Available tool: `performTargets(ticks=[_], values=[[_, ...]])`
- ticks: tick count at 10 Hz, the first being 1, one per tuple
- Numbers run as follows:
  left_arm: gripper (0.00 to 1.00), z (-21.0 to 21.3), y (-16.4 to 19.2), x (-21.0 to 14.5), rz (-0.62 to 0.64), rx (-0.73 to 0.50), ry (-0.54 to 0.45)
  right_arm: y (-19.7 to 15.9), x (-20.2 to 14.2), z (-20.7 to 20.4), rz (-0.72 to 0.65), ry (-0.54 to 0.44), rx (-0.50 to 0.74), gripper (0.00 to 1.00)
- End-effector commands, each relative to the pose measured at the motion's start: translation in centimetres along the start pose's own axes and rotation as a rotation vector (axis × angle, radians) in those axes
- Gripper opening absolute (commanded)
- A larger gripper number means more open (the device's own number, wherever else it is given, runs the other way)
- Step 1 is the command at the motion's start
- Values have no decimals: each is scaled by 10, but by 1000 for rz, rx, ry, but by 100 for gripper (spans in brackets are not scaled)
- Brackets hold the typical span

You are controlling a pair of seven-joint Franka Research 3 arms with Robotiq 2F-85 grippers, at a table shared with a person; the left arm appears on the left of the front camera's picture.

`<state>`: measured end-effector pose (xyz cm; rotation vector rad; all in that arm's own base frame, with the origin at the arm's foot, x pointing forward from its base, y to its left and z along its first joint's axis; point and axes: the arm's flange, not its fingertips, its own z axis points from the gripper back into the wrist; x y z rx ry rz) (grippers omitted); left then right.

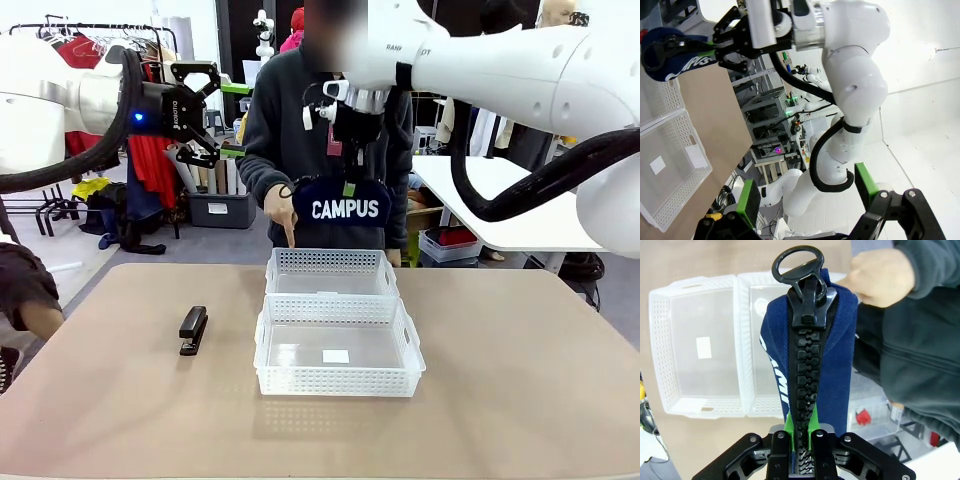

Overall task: Distribute items into two baskets.
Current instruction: Place the picked Pencil pouch into the Organizing basket as instructed by the person.

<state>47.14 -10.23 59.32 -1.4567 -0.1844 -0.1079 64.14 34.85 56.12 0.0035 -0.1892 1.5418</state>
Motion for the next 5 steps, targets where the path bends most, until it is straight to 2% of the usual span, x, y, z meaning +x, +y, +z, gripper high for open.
performTargets(ticks=[1,5], values=[[100,0,-2,0,-4,0,-5,-3,3,-19,31,10,6,0],[100,0,-2,0,-4,0,-5,-3,4,-71,20,74,60,0]])
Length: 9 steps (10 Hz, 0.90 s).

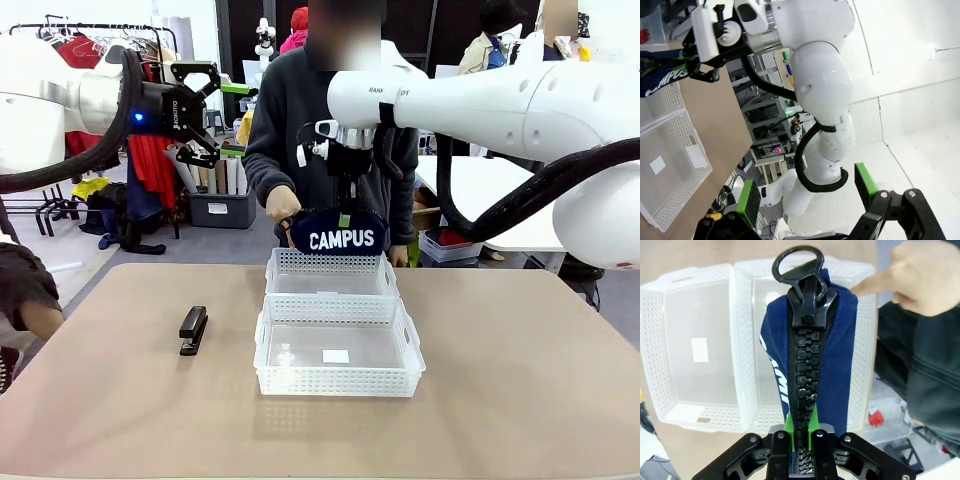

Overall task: Distribute items into two baskets.
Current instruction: Place the picked Pencil pouch into the Organizing basket as instructed by the person.

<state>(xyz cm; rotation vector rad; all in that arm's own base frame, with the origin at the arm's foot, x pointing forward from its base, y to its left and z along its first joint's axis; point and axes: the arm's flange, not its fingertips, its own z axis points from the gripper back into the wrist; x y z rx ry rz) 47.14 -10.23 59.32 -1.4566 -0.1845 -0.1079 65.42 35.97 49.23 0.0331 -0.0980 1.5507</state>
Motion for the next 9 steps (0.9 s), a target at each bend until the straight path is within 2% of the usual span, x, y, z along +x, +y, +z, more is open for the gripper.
performTargets(ticks=[1,5,7,9], values=[[100,0,-2,0,-4,0,-5,4,3,-8,17,43,-13,0],[100,0,-2,0,-4,0,-5,5,-2,-39,-19,68,21,0],[100,0,-2,0,-4,0,-5,5,0,-33,-42,68,21,0],[100,0,-2,0,-4,0,-5,2,-2,-42,-4,48,56,0]])
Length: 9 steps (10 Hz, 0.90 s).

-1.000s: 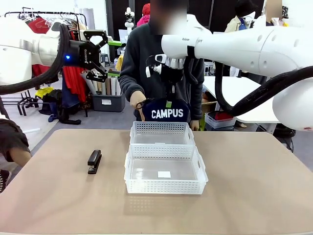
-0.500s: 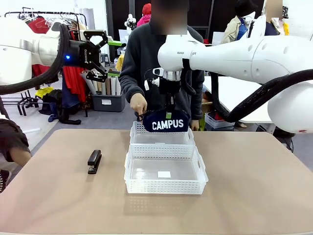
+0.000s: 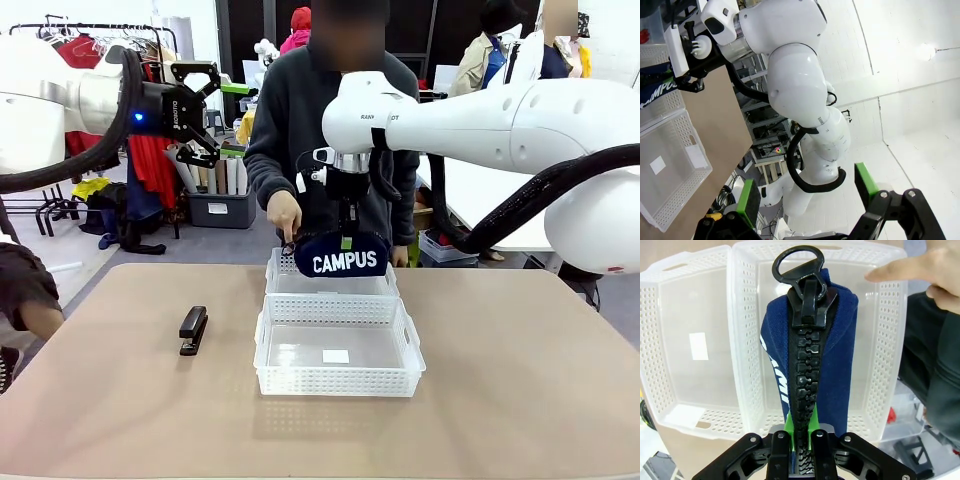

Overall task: Distribute items into two baskets.
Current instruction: Place the picked Pencil pouch into the Organizing basket as instructed by the person.

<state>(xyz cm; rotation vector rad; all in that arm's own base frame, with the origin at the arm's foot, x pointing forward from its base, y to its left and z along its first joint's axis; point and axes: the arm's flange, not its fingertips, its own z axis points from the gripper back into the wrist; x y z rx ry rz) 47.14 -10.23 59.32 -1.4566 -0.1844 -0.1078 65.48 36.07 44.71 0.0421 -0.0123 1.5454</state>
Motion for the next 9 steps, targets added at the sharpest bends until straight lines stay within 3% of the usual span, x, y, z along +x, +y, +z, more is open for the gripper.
performTargets(ticks=[1,9], values=[[100,0,-2,0,-4,0,-5,1,0,3,4,-2,-4,0],[100,0,-2,0,-4,0,-5,-23,4,-50,-61,-25,26,0]])
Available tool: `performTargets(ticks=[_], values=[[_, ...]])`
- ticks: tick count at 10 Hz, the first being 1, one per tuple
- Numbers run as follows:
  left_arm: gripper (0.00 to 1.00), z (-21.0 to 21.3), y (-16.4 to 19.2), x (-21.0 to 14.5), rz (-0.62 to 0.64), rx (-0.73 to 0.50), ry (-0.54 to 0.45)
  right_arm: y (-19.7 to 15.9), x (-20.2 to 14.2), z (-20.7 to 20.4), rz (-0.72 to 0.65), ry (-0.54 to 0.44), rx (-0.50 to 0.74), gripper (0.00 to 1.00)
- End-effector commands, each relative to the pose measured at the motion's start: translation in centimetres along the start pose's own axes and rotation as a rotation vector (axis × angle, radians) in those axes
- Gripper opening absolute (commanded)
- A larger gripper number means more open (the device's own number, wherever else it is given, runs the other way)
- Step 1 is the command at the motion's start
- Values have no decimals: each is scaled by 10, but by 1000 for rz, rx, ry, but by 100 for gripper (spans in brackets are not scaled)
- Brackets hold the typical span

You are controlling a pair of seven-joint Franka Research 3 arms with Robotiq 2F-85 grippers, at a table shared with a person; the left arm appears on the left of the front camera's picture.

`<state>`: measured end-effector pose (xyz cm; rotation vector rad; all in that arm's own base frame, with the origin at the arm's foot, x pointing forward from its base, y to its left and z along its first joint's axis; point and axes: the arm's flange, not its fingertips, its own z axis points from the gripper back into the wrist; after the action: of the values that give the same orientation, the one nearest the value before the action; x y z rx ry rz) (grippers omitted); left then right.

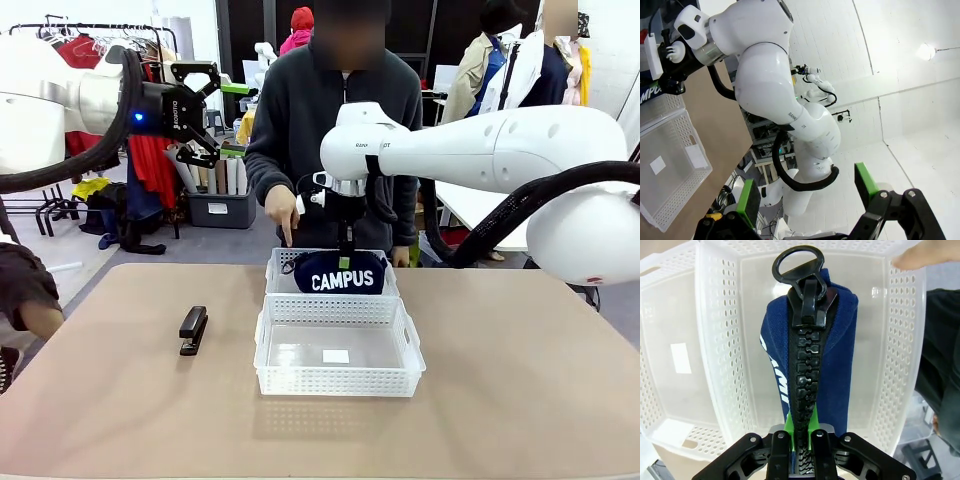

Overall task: Distribute items into two baskets.
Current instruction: Place the picked Pencil pouch into the Organizing basket as instructed by the person.

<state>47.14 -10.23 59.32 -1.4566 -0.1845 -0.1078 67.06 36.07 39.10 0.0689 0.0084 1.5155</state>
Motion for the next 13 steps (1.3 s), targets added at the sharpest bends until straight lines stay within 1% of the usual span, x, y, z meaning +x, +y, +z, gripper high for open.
performTargets(ticks=[1,6,7,11,12,13], values=[[100,0,-2,0,-4,0,-5,-7,6,-3,-37,-16,3,0],[100,0,-2,0,-4,0,-5,-12,6,-13,-47,-23,3,0],[100,0,-2,0,-4,0,-5,-12,6,-13,-51,-38,17,10],[100,0,-2,0,-4,0,-5,-11,3,-11,-47,-52,20,86],[100,0,-2,0,-4,0,-5,-11,3,-10,-45,-53,22,100],[100,0,-2,0,-4,0,-5,-11,1,-8,-40,-56,26,100]])
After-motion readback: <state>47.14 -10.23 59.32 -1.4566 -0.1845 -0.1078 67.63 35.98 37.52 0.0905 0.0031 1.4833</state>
